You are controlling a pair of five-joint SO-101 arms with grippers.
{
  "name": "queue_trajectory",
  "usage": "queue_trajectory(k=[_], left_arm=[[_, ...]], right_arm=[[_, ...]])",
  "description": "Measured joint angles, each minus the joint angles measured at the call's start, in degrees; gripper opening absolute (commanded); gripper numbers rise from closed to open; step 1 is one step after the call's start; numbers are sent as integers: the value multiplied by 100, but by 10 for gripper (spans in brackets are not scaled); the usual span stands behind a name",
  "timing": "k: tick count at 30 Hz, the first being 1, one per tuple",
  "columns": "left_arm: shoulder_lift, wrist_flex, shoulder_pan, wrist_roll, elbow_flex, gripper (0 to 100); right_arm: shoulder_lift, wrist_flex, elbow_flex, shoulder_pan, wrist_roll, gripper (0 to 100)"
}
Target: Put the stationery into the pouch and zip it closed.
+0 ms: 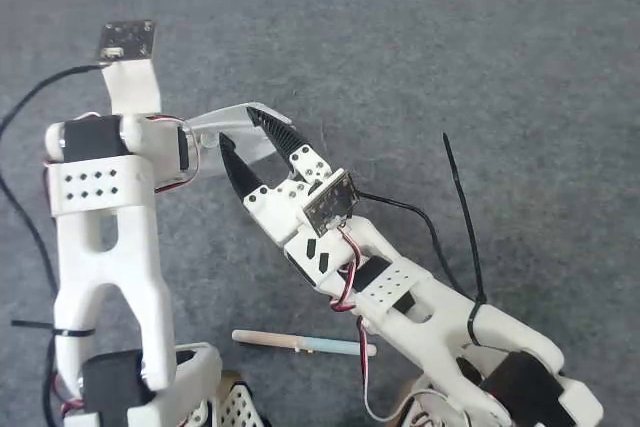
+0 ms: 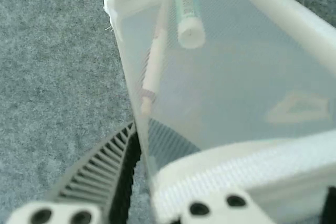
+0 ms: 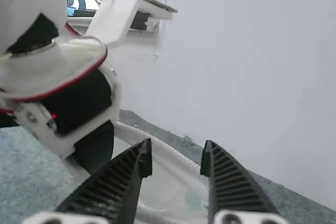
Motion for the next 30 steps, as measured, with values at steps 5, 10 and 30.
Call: queue_trajectory(k=[5,10,30], left_arm=[[0,0,-26,0,0,13],[0,-18,-141,0,0,13],[0,-44,-448,0,0,13]], right_arm=[[-598,167,378,88,281,135],[-1600,1495,404,97,281,135],[-4220,6593,-343,97,-202,134]])
